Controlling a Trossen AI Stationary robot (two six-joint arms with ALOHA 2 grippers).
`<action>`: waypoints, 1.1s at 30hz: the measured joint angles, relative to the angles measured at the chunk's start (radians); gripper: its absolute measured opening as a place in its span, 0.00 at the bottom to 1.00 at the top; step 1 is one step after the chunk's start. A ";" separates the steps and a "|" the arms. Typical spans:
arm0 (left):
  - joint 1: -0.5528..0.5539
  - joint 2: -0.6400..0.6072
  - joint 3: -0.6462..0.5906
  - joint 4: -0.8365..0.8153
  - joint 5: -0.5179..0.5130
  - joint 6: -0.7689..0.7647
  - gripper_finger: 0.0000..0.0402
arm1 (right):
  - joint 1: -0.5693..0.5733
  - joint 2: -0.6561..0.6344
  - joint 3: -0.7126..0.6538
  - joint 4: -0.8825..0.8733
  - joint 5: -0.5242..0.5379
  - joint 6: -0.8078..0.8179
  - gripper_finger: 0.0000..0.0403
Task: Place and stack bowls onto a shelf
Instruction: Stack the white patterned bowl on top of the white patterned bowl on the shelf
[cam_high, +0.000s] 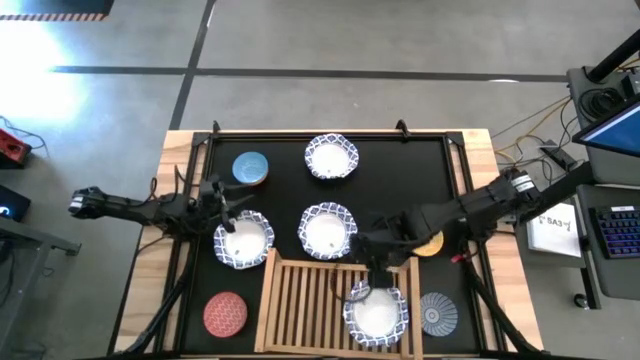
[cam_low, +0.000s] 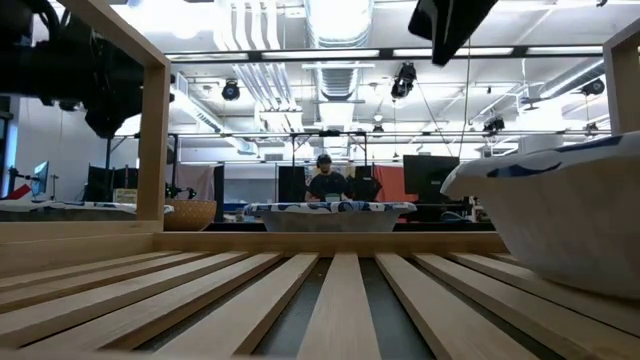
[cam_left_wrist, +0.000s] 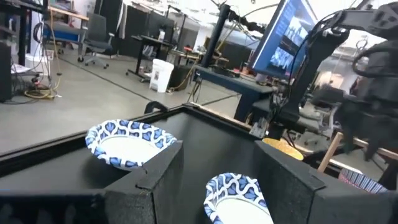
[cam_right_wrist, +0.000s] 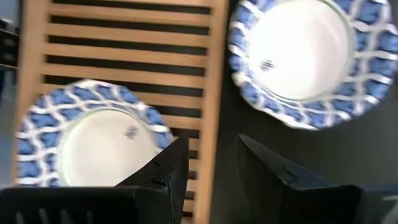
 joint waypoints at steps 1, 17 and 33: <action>0.000 0.009 0.020 -0.025 0.001 0.000 0.44 | -0.012 -0.002 0.000 -0.004 0.000 -0.013 0.31; -0.001 0.413 0.481 -0.906 0.099 -0.555 0.44 | -0.163 -0.016 0.000 -0.112 0.007 -0.155 0.31; 0.000 0.754 0.635 -1.333 0.263 -0.758 0.44 | -0.265 -0.016 0.000 -0.132 0.006 -0.282 0.31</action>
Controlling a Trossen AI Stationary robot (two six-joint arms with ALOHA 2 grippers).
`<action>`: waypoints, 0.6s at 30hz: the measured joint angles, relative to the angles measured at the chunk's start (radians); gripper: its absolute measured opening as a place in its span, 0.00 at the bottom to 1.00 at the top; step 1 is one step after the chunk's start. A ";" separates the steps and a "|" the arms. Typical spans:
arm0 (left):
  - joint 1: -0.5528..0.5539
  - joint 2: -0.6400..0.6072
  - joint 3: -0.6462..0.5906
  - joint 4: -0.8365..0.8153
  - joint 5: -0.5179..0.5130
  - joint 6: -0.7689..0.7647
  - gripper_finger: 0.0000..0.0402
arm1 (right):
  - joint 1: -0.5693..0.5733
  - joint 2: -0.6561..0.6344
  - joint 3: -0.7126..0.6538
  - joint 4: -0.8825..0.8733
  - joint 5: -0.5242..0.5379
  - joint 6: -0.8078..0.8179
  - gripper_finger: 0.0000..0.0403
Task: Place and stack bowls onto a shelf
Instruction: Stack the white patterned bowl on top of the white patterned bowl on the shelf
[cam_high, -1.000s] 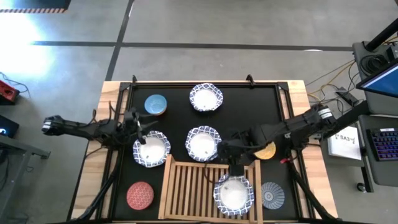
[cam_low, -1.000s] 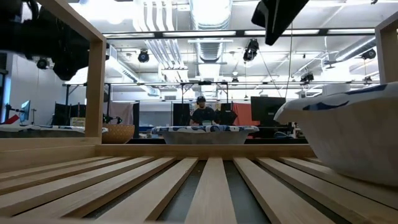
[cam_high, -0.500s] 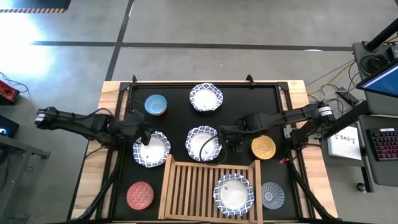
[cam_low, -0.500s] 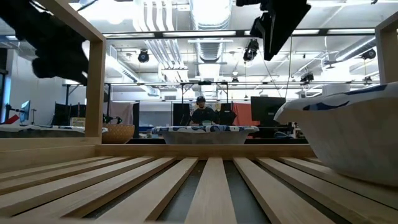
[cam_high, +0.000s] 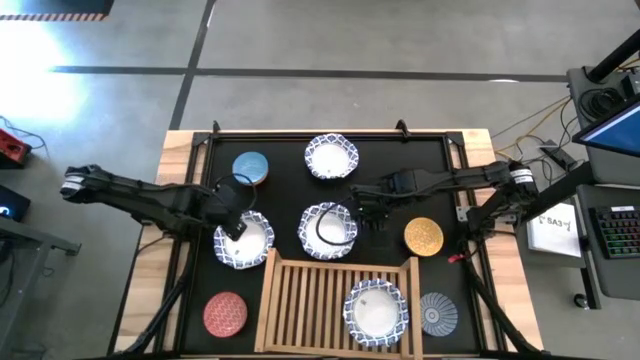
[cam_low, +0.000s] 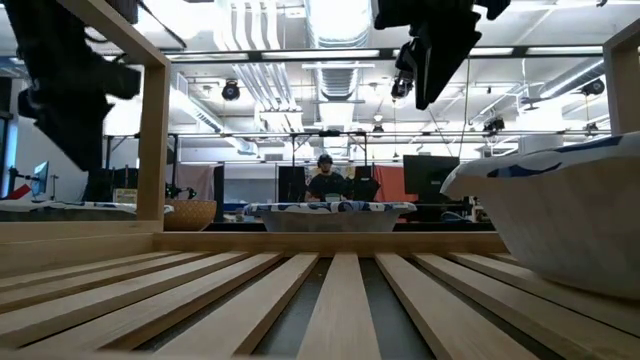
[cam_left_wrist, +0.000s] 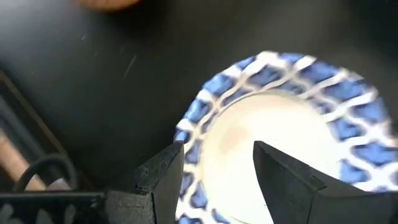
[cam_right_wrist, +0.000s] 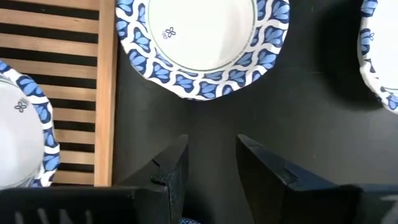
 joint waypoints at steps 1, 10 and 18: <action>0.000 0.012 -0.004 0.003 0.000 0.000 0.44 | 0.000 0.000 0.000 0.000 0.000 -0.002 0.31; 0.023 0.097 -0.052 0.028 0.009 -0.003 0.44 | 0.001 0.000 0.000 0.002 -0.007 -0.010 0.31; 0.033 0.140 -0.093 0.098 0.010 -0.001 0.44 | 0.001 0.000 0.000 0.003 -0.007 -0.008 0.31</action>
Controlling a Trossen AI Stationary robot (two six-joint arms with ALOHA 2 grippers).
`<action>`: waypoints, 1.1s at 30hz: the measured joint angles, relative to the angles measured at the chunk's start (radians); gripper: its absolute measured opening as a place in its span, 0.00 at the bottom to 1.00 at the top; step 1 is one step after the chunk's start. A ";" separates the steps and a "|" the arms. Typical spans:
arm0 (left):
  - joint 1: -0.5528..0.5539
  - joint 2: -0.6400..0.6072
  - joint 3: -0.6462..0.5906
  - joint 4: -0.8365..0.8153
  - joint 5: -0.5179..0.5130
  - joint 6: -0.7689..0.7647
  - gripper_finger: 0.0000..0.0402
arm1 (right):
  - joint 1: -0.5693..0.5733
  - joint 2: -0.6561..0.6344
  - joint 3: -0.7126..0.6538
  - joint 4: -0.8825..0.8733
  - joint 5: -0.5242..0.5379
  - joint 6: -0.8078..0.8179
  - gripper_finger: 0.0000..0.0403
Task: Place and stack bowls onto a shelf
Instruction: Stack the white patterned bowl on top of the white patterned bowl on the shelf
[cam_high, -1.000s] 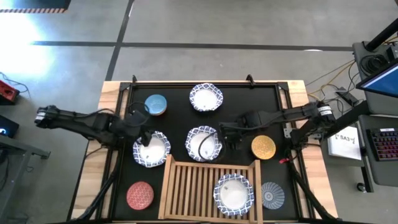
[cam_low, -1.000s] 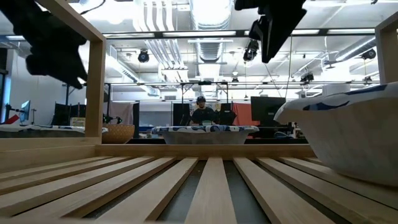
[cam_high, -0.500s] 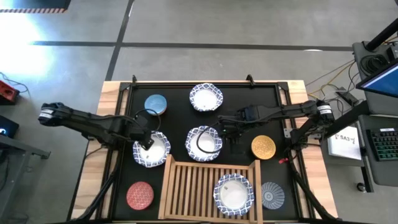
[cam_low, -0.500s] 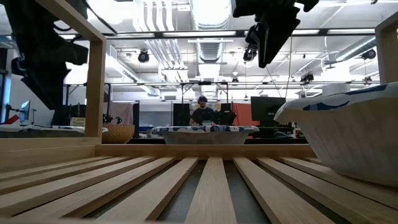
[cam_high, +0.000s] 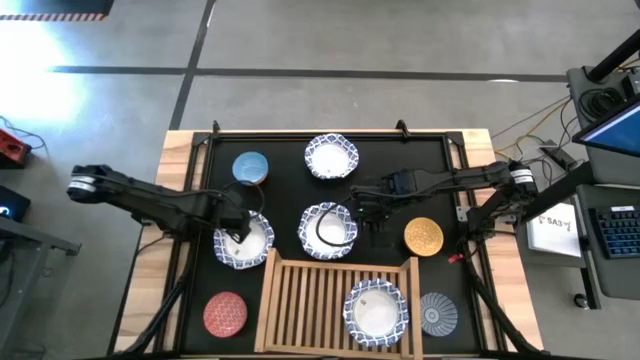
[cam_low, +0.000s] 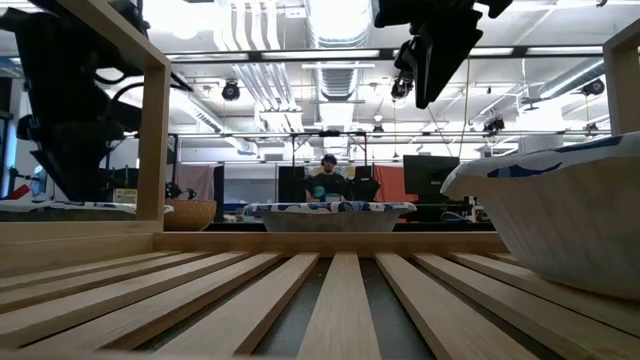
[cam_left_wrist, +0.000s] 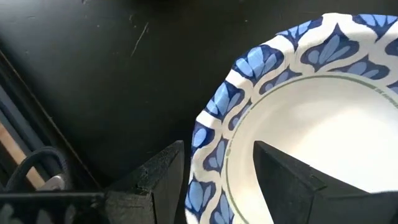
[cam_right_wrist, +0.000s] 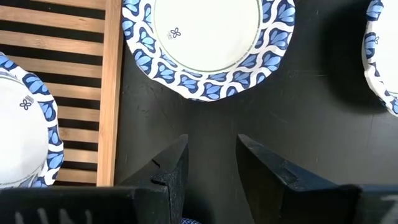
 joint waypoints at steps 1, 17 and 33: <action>0.000 0.005 -0.006 0.012 0.000 0.000 0.44 | 0.000 0.000 0.000 0.001 0.000 0.000 0.31; 0.000 0.159 -0.056 0.201 -0.008 -0.019 0.22 | 0.000 0.000 0.000 0.006 0.000 0.001 0.31; 0.000 0.044 0.055 0.163 -0.056 0.015 0.00 | 0.000 0.000 0.000 0.031 0.001 0.061 0.31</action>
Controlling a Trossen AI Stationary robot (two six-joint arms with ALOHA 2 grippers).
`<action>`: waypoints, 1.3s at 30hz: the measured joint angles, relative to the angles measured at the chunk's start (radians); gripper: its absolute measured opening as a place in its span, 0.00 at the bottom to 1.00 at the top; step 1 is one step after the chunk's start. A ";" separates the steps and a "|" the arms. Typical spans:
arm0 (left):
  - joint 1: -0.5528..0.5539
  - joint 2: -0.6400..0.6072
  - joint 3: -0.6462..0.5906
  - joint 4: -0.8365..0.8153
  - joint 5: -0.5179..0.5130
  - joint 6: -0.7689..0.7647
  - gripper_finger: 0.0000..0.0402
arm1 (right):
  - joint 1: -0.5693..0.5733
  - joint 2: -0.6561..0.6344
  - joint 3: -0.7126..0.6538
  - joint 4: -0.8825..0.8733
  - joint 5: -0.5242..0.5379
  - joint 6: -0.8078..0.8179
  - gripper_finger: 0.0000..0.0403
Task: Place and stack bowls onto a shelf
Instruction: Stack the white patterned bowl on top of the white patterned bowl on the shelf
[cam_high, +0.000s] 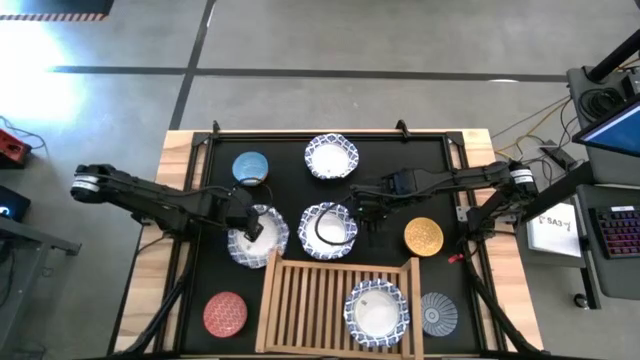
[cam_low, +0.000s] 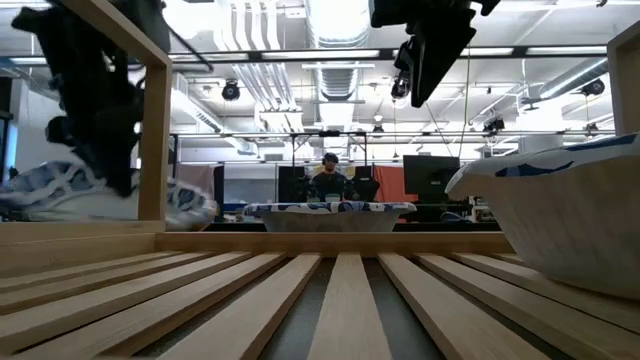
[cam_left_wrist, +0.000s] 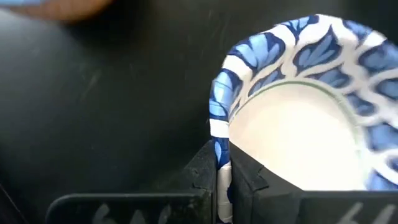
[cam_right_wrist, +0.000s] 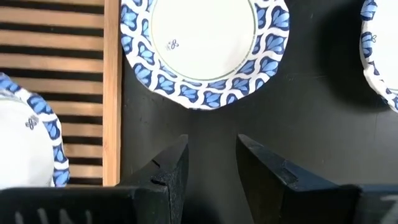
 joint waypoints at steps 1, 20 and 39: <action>0.000 -0.010 0.015 -0.013 -0.026 -0.001 0.00 | 0.000 0.000 0.000 0.006 0.000 0.000 0.31; -0.001 0.047 0.370 -0.142 -0.580 0.065 0.00 | -0.072 0.000 0.000 0.464 0.007 0.000 0.31; -0.001 0.197 0.402 0.208 -0.655 0.273 0.00 | -0.209 0.001 0.000 0.680 0.131 -0.123 0.31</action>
